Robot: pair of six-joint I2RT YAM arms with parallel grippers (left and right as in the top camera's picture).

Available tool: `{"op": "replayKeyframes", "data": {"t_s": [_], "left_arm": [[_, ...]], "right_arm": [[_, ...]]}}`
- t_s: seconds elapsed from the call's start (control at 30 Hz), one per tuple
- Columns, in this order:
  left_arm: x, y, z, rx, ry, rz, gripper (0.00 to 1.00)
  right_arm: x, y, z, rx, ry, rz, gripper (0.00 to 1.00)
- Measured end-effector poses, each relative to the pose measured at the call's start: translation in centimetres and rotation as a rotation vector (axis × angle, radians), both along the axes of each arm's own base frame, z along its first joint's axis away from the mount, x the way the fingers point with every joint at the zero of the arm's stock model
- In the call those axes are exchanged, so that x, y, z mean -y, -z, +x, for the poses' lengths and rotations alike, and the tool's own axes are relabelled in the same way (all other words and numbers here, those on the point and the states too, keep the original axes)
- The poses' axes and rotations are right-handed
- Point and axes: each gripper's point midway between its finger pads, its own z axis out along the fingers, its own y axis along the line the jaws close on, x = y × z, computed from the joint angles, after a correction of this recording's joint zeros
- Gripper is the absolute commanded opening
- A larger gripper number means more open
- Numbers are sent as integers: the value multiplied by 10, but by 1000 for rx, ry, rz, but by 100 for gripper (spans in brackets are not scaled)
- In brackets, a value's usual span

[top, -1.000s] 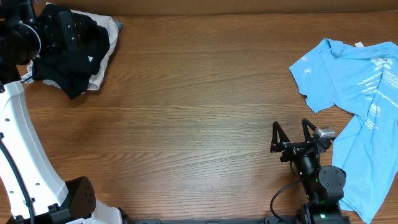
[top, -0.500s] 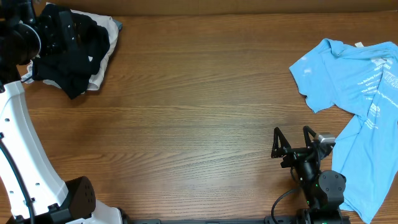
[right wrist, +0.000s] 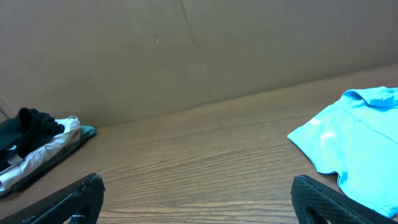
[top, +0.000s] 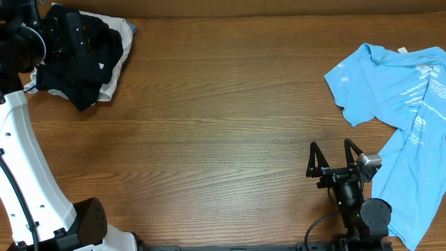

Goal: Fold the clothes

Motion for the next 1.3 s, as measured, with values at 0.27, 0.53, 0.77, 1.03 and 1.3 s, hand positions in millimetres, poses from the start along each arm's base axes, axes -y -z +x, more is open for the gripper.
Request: {"op": "replayKeyframes", "data": {"t_s": [0.27, 0.53, 0.77, 1.03, 1.3], "left_arm": [[0, 0, 0, 0, 0, 0, 100], [0, 0, 0, 0, 0, 0, 100], [0, 2, -1, -6, 0, -2, 100], [9, 33, -13, -111, 12, -31, 100], [36, 107, -98, -311, 27, -86, 100]], "right_arm": [[0, 0, 0, 0, 1, 0, 100], [0, 0, 0, 0, 0, 0, 100], [0, 0, 0, 0, 0, 0, 100], [0, 0, 0, 0, 0, 0, 100], [0, 0, 0, -1, 0, 0, 100]]}}
